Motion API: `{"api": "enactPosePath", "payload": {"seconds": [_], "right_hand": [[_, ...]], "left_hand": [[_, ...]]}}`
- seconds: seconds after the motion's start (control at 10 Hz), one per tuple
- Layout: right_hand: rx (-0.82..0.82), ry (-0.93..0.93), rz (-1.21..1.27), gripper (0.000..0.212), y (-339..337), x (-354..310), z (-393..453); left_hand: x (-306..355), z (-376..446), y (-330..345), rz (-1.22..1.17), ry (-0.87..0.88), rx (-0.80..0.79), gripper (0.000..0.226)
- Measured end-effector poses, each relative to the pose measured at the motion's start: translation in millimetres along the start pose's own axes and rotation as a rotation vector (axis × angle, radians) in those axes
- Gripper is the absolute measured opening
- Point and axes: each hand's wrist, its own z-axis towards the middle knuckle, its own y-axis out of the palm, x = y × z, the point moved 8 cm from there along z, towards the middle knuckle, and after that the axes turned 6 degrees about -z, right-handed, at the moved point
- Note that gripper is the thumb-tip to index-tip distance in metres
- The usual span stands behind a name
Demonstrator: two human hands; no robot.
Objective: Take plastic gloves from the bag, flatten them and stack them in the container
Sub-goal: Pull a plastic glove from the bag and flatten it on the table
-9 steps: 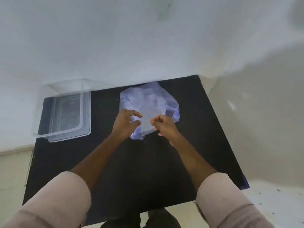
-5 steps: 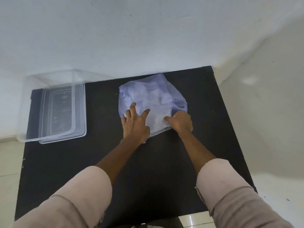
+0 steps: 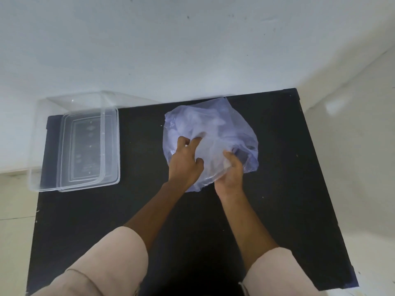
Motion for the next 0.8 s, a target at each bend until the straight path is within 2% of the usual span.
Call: {"api": "enactPosePath", "payload": {"seconds": [0.1, 0.2, 0.3, 0.4, 0.5, 0.6, 0.7, 0.8], "right_hand": [[0.064, 0.2, 0.075, 0.087, 15.0, 41.2, 0.8], [0.204, 0.22, 0.116, 0.067, 23.5, 30.3, 2.2], [0.152, 0.066, 0.036, 0.046, 15.0, -1.6, 2.3], [0.089, -0.008, 0.019, 0.027, 7.9, -19.5, -7.9], [0.053, -0.056, -0.076, 0.035, -6.0, -25.1, -35.6], [0.096, -0.12, -0.108, 0.034, -21.6, -27.7, -56.4], [0.188, 0.035, -0.004, 0.035, -60.5, 1.7, -85.6], [0.22, 0.096, 0.019, 0.026, -76.2, 22.3, -105.7]], "left_hand": [[-0.8, 0.4, -3.1, -0.072, -0.004, 0.024, 0.067], [0.4, 1.4, -8.4, -0.102, 0.003, 0.039, 0.072], [0.9, 7.5, -18.6, -0.087, 0.011, 0.052, 0.078], [2.6, 12.7, -25.0, -0.039, 0.027, 0.06, 0.076], [-3.4, 17.5, -26.1, 0.051, 0.004, 0.053, 0.067], [-5.9, 11.3, -23.5, 0.1, 0.014, 0.031, 0.067], [-7.8, -10.0, -17.2, 0.178, 0.031, -0.044, 0.066], [-11.2, -39.8, -22.5, 0.193, 0.039, -0.018, 0.054]]}}
